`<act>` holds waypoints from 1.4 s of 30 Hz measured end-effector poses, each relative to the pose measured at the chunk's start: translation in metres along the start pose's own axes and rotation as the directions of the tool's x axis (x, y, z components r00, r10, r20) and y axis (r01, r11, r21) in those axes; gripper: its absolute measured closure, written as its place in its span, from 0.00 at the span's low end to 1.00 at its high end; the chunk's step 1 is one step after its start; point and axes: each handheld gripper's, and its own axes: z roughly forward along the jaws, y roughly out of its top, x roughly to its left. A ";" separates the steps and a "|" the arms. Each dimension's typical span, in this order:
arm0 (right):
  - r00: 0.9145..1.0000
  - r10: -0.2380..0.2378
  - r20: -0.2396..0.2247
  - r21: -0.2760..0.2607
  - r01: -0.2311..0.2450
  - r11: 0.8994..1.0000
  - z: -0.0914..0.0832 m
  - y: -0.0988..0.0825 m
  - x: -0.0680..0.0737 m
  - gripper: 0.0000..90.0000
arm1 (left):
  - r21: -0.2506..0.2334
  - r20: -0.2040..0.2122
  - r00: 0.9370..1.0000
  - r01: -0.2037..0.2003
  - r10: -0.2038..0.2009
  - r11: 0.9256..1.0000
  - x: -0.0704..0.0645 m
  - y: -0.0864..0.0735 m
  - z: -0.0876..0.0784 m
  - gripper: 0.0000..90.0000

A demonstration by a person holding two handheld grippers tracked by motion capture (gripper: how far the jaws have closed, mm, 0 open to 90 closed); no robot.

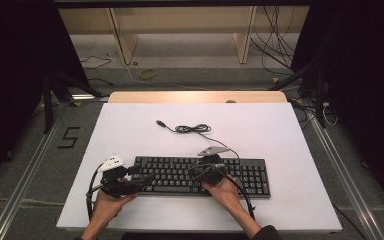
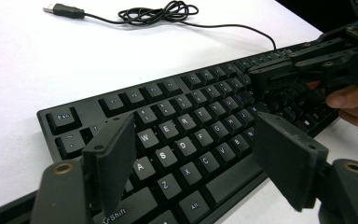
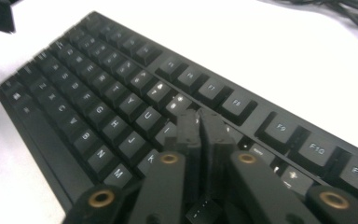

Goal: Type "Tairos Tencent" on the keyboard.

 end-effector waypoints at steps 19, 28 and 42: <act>0.995 -0.035 -0.098 -0.098 0.025 0.995 -0.031 -0.008 0.005 0.41 | 0.024 -0.038 0.999 0.008 -0.007 1.000 0.005 0.003 0.005 0.52; 0.992 -0.051 -0.120 -0.119 0.036 0.992 -0.042 -0.015 0.007 0.38 | 0.084 -0.055 0.998 -0.007 0.012 0.996 0.005 0.004 0.017 0.76; 0.990 -0.056 -0.133 -0.127 0.039 0.991 -0.051 -0.024 0.009 0.34 | 0.150 -0.074 0.996 -0.036 0.047 0.988 0.004 0.004 0.031 0.99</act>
